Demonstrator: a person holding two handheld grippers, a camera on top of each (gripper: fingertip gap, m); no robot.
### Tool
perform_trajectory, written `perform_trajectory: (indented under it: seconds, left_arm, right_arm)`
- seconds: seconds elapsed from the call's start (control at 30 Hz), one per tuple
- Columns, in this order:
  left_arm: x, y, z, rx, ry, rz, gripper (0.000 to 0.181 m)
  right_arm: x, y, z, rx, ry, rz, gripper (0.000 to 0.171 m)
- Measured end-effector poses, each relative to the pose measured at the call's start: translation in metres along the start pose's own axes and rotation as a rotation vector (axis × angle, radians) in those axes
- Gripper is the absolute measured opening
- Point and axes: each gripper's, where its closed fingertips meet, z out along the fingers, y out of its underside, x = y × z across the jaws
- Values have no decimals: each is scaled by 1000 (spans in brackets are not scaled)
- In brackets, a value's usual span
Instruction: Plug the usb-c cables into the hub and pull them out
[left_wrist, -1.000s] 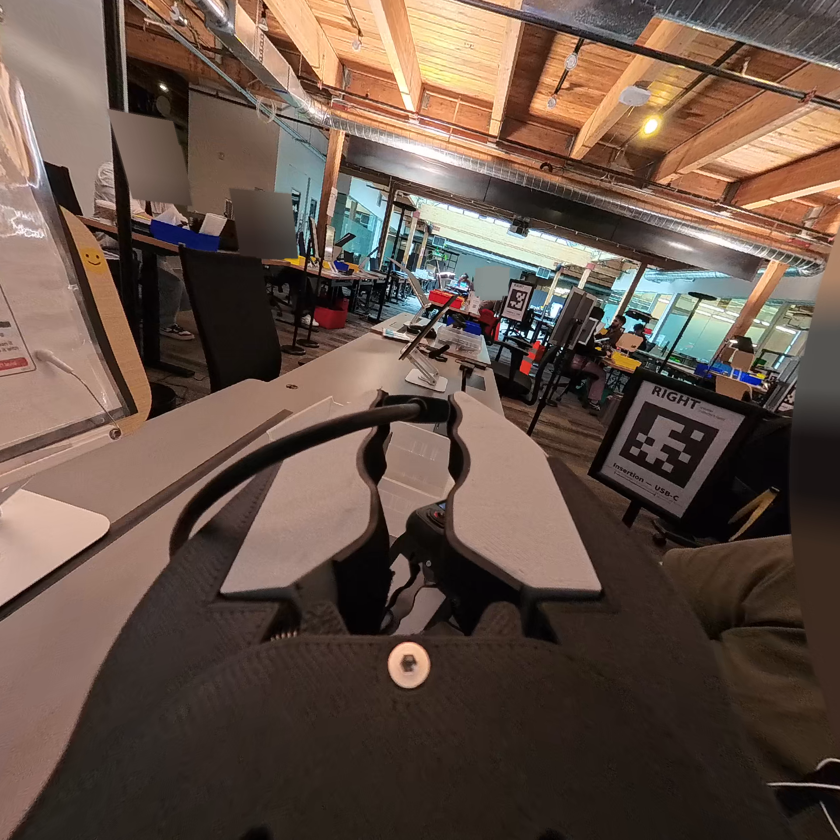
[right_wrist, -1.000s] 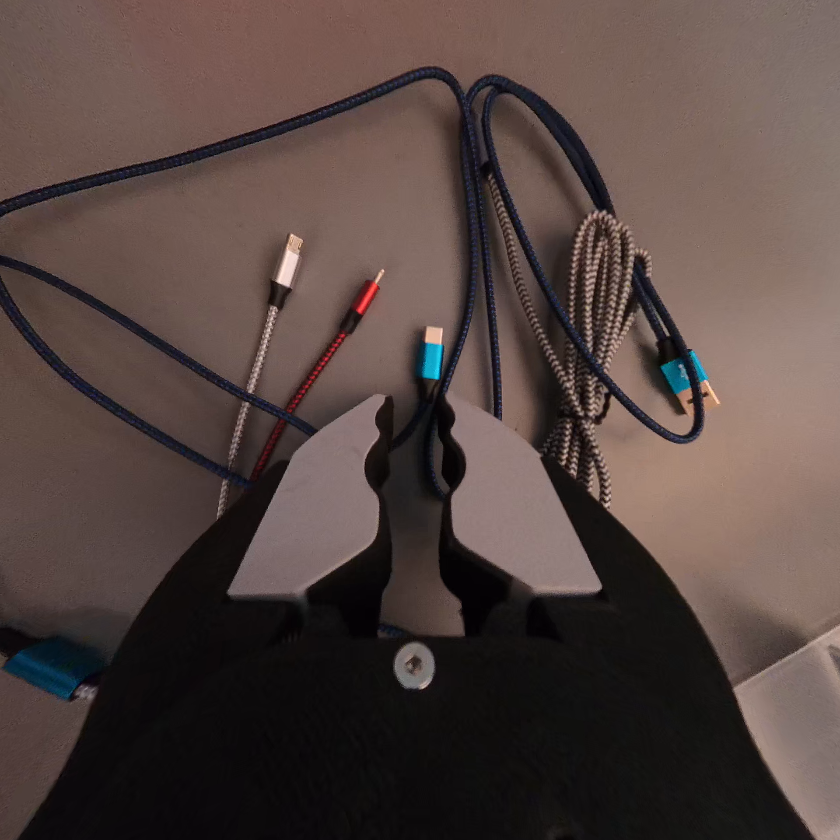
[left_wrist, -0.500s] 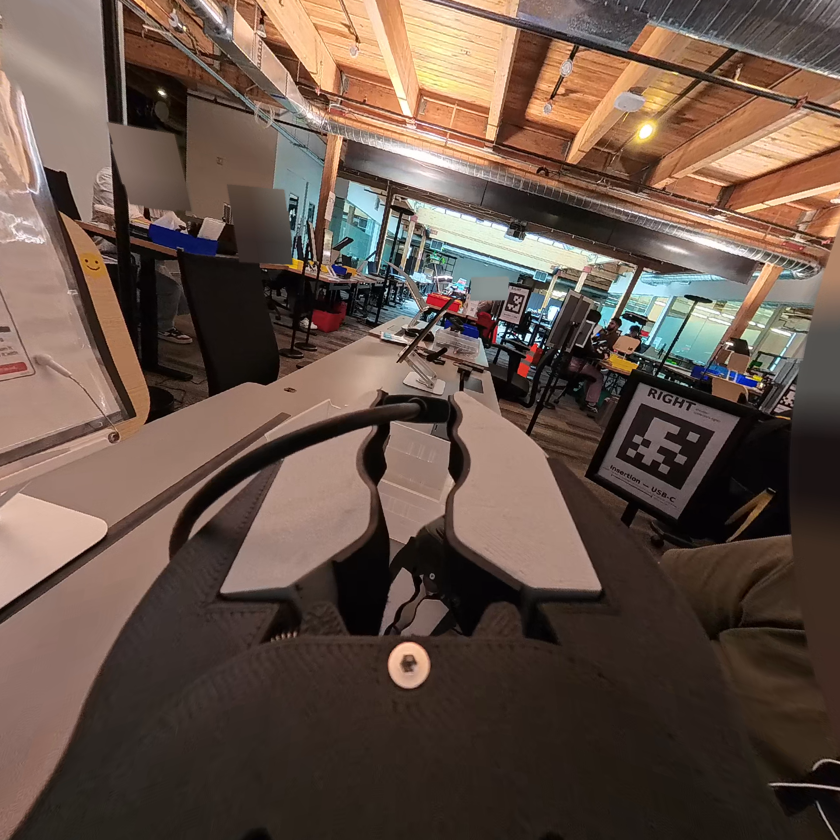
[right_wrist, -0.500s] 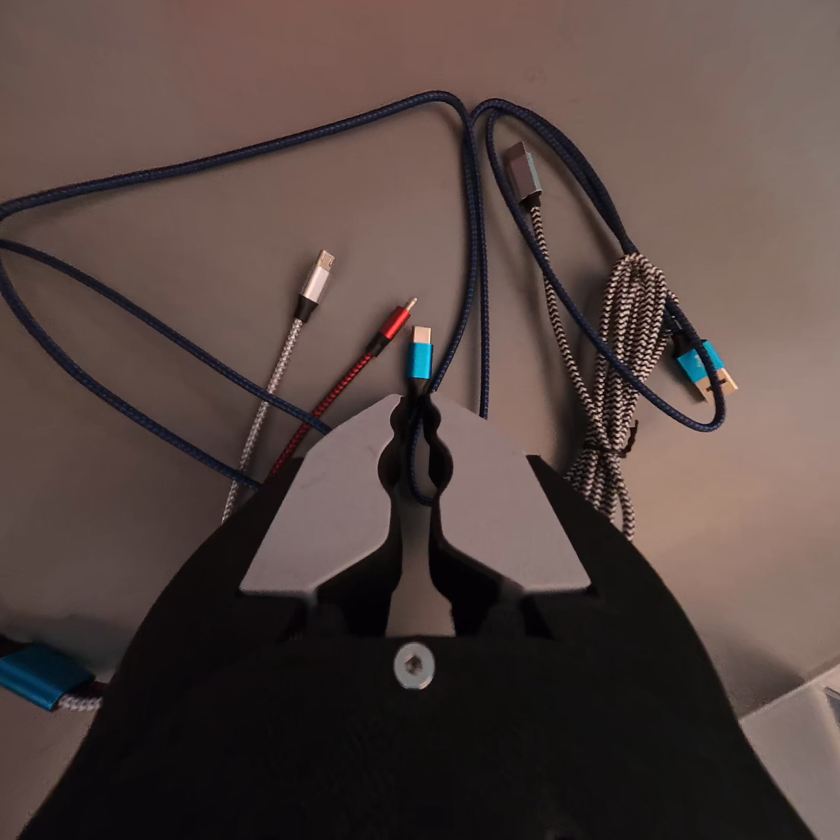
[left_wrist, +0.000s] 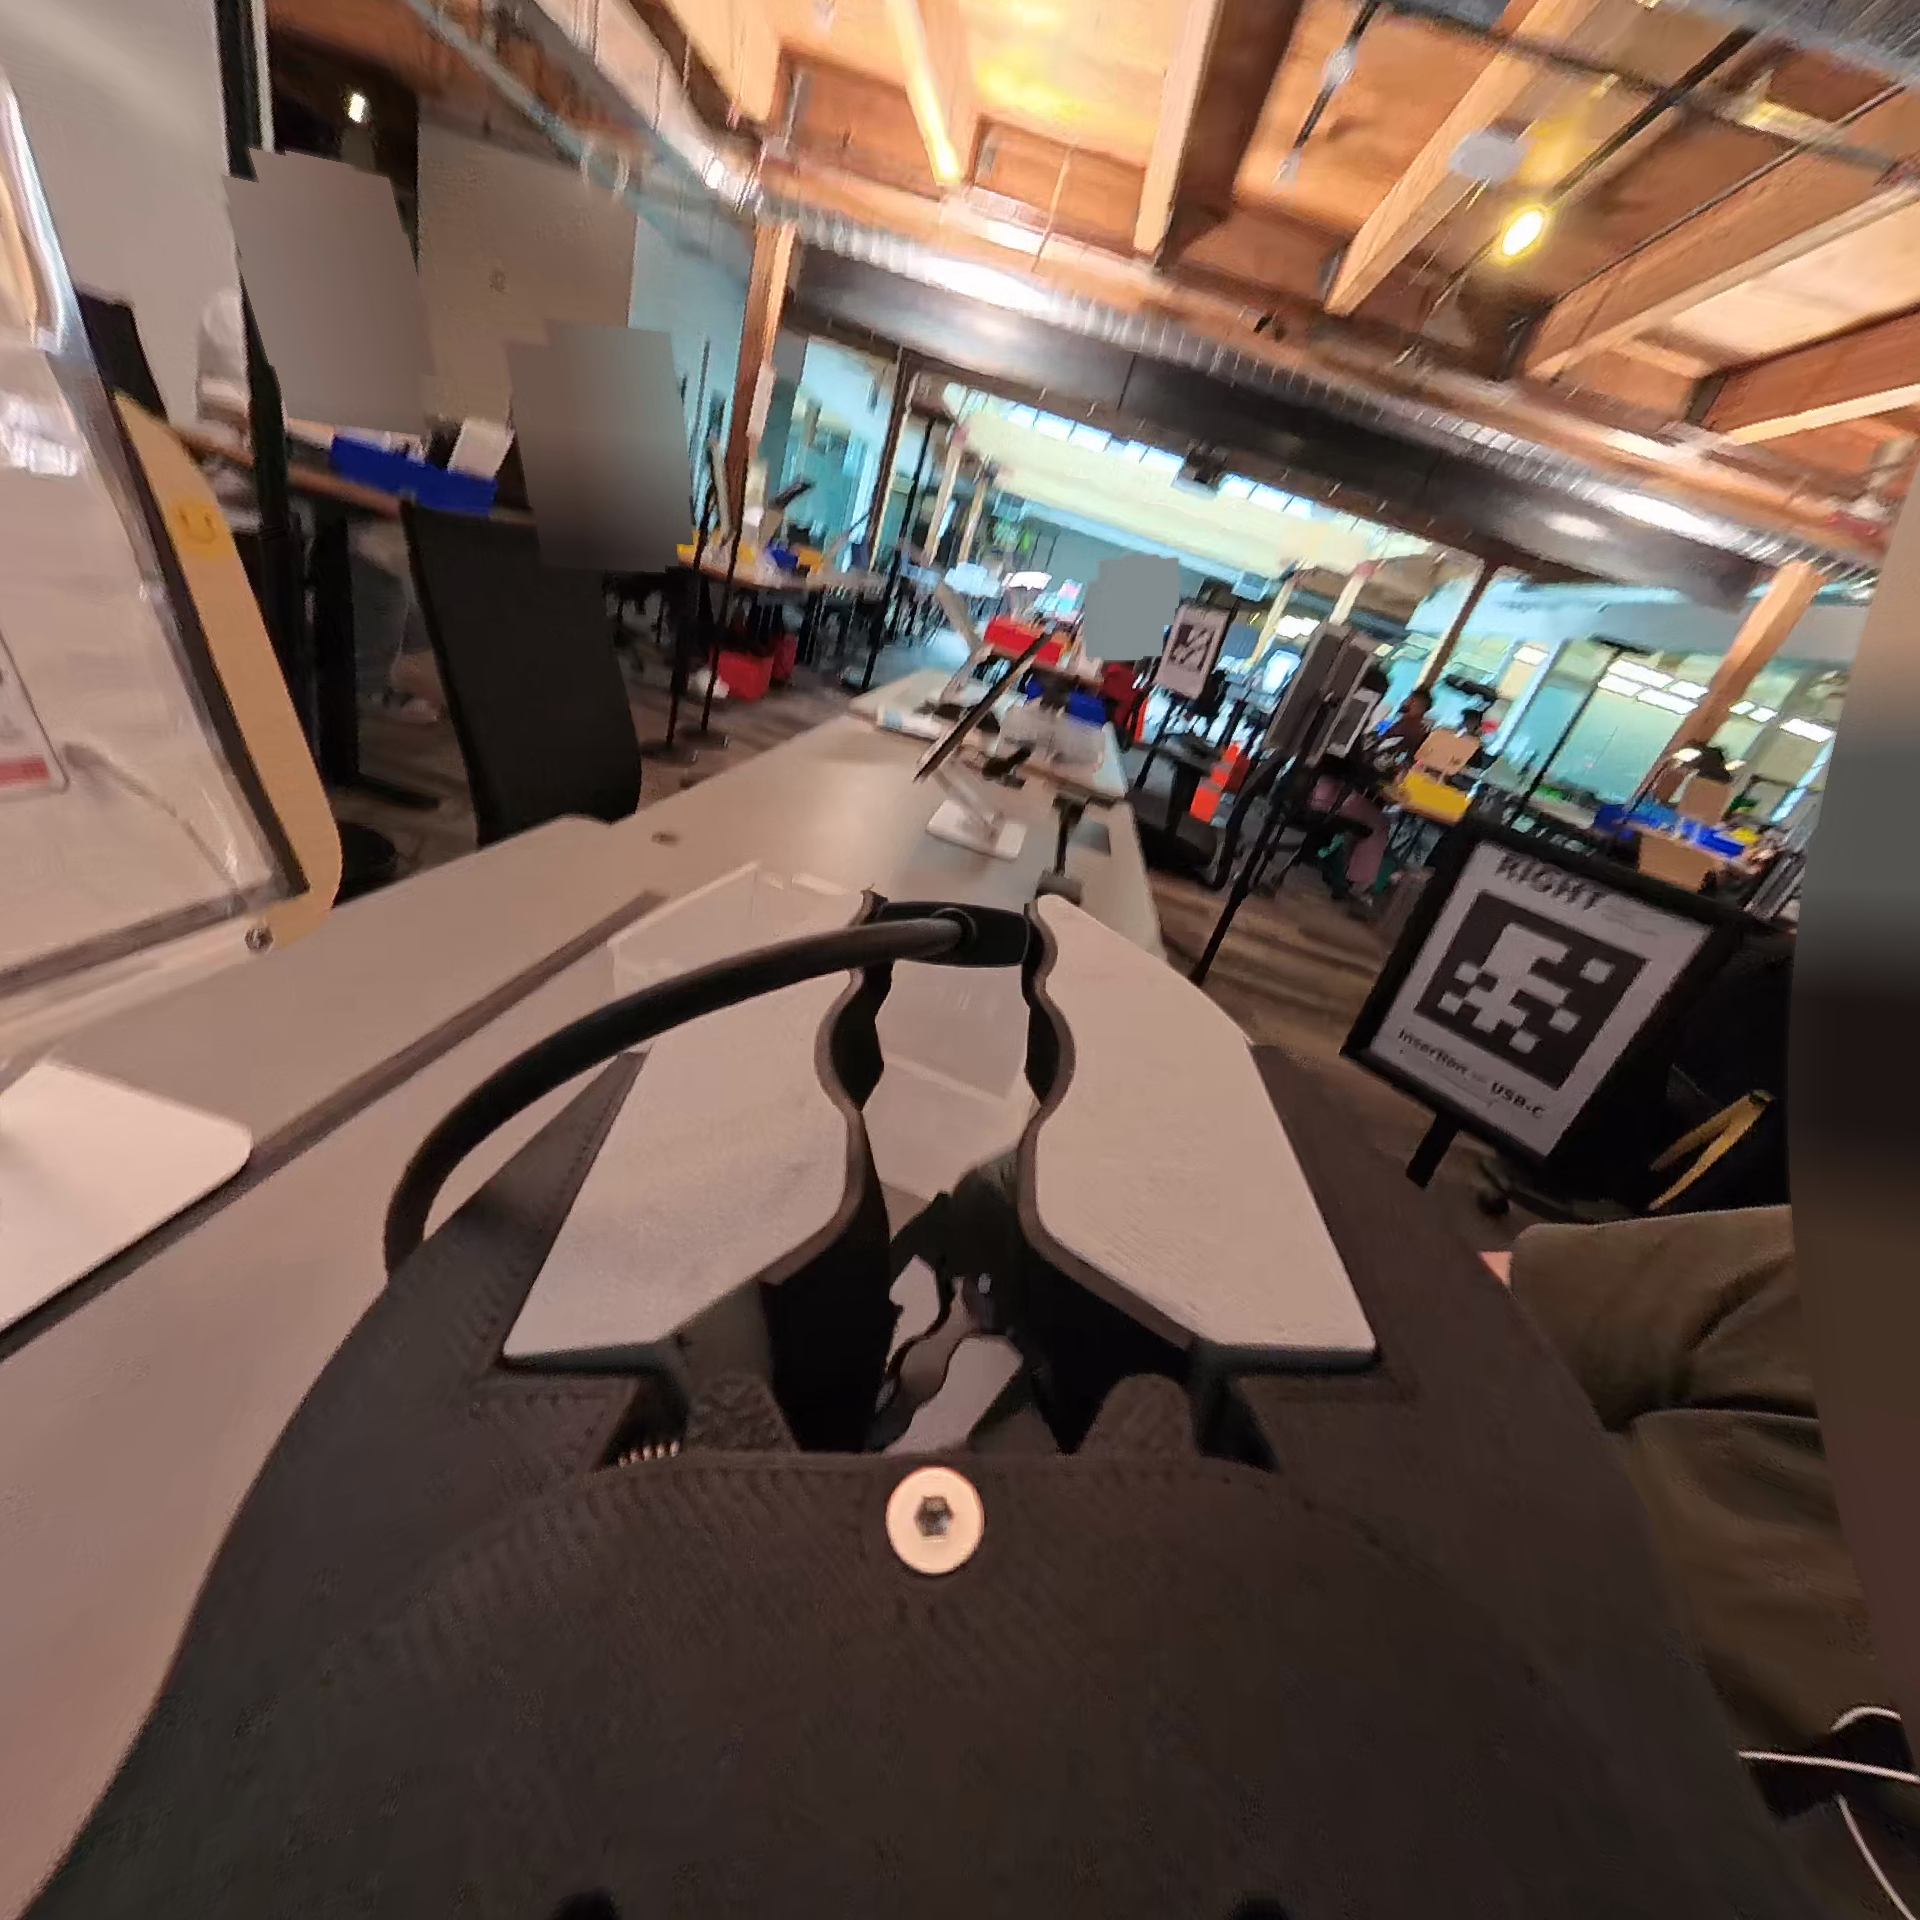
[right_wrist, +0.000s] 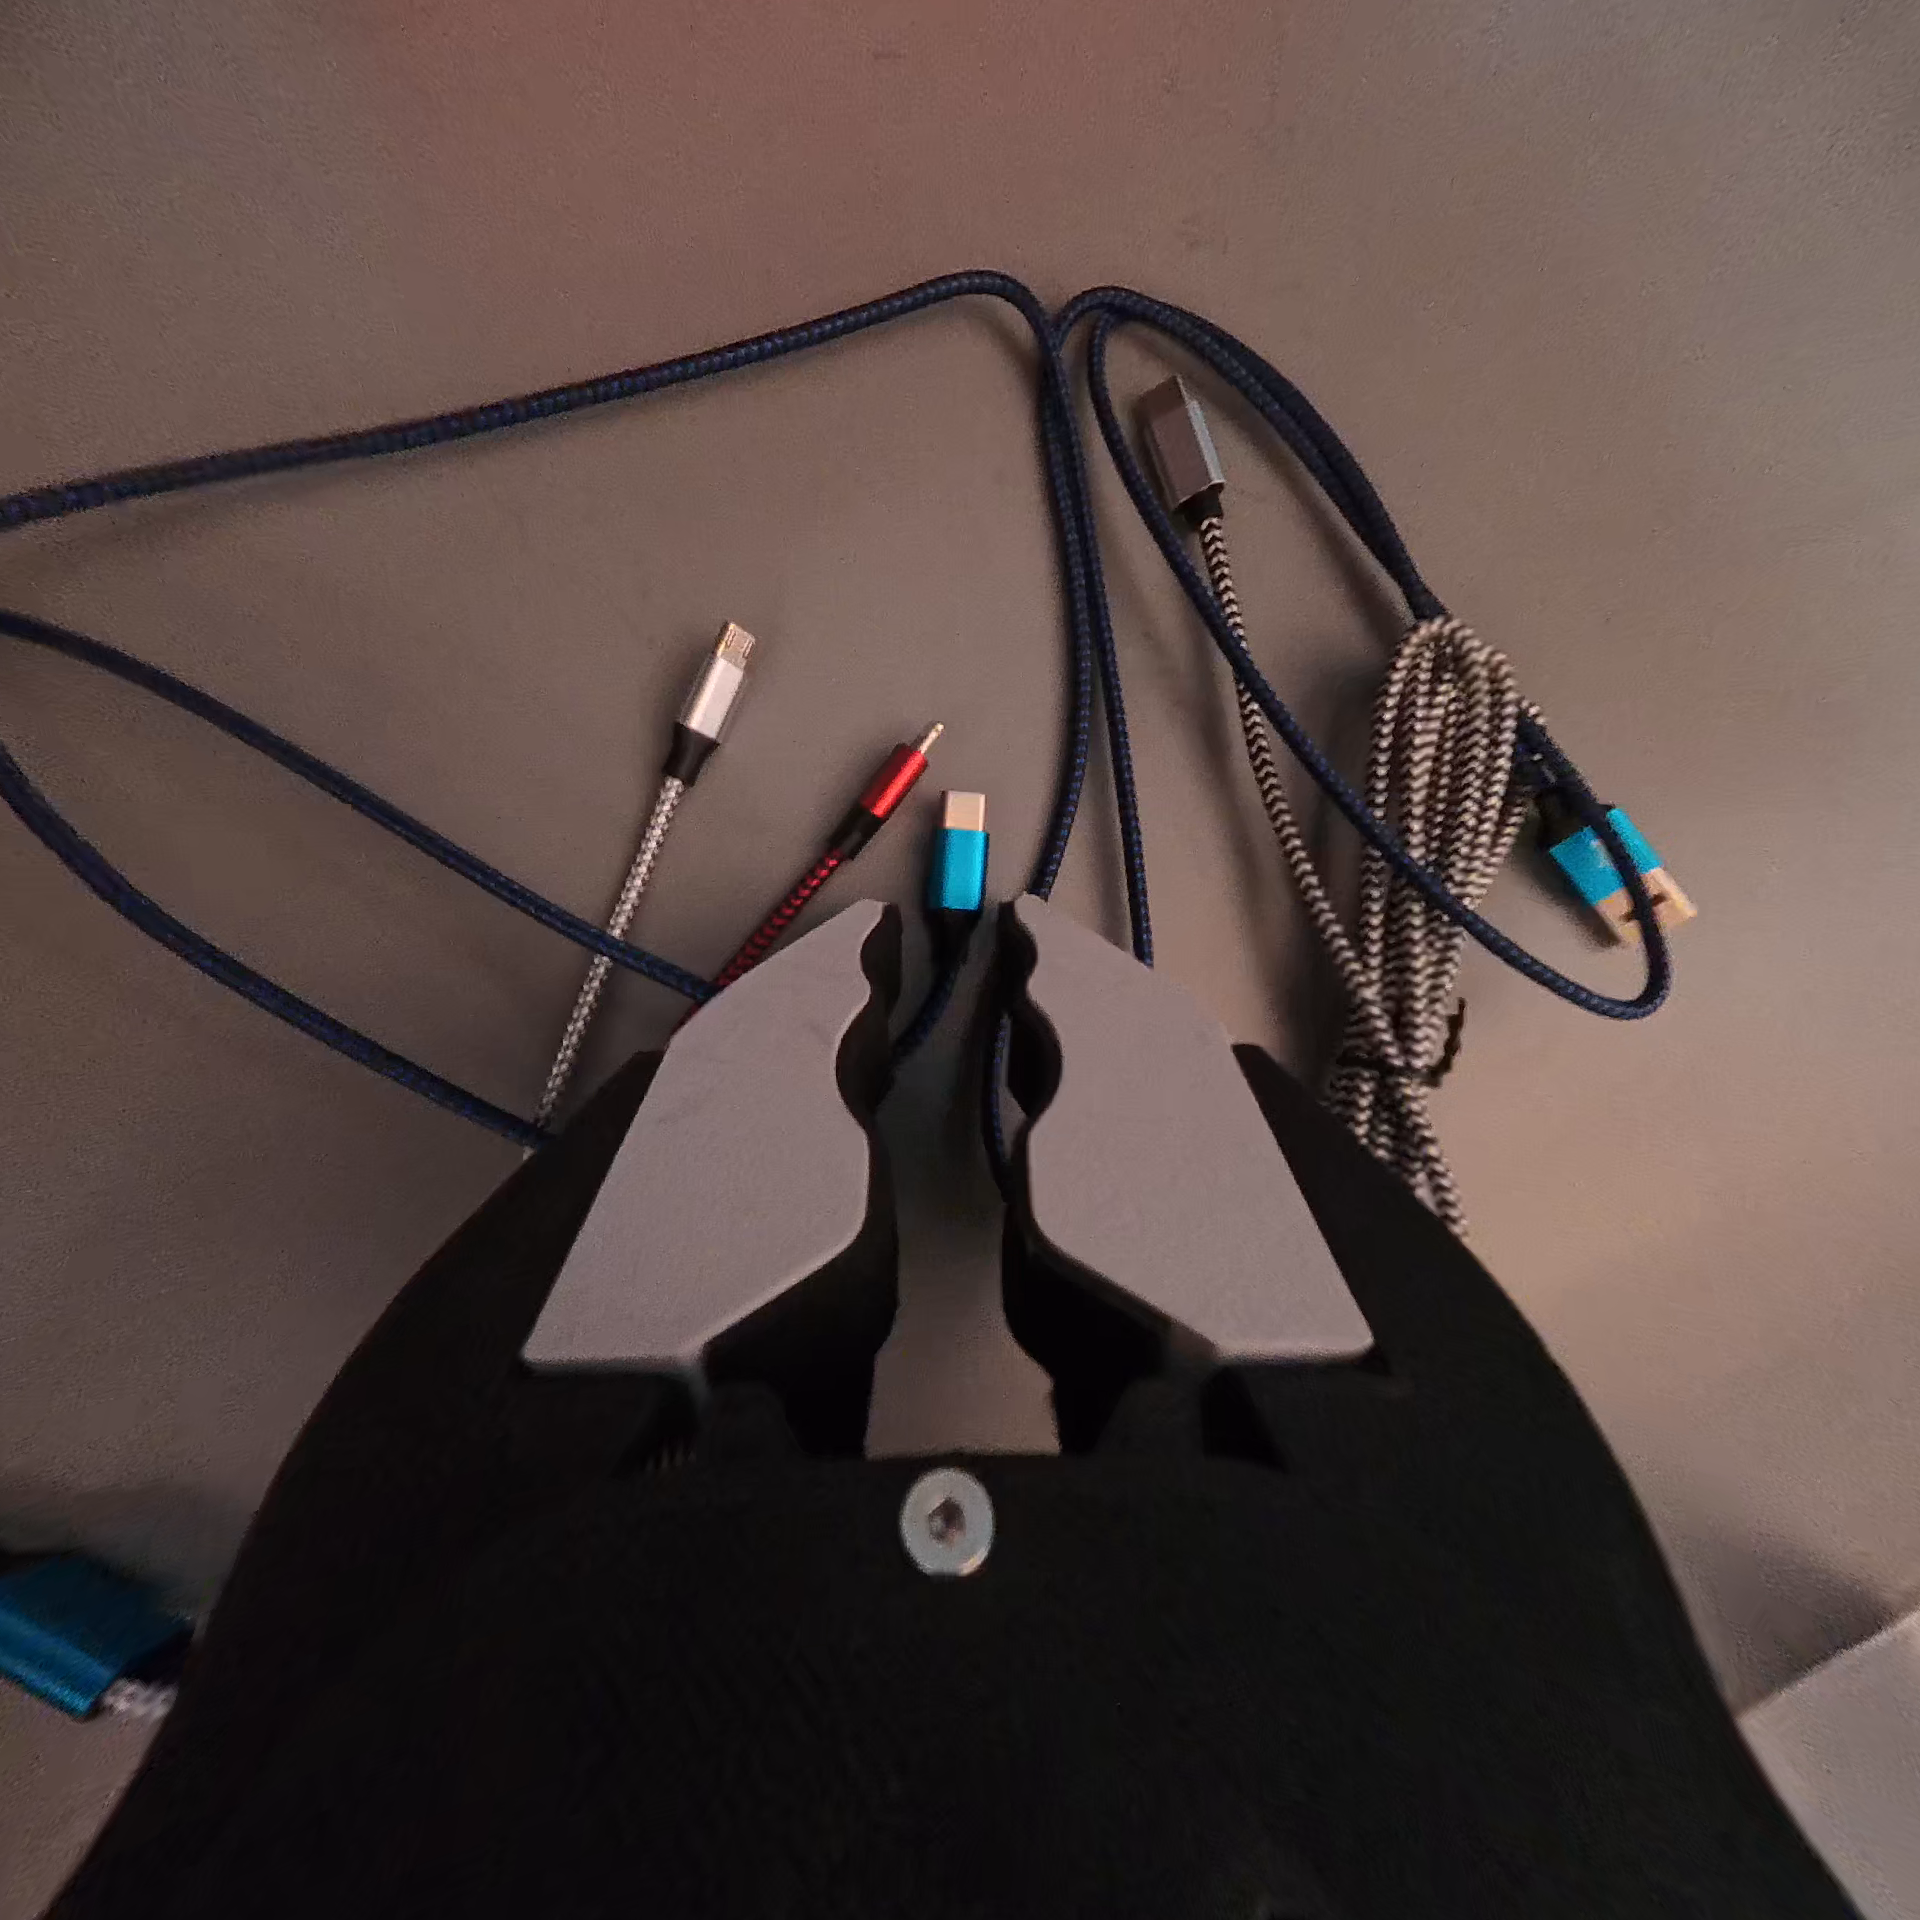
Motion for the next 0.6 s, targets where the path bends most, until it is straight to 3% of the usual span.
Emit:
perform_trajectory:
  seconds: [0.03, 0.23, 0.37, 0.6]
  left_arm:
    - [-4, 5, 2, -20, -17, -1, 23]
    - [-33, 38, 22, -145, -158, -11, 23]
    - [-50, 64, 39, -173, -216, -66, 23]
    - [-92, 146, 75, -290, -315, -101, 23]
  right_arm:
    - [-3, 1, 0, 1, -41, 34, 14]
    - [-7, 7, -7, -25, -101, 74, 8]
    - [-9, -1, -25, 53, -165, 93, 7]
    - [-8, 33, -27, -81, -193, 98, 7]
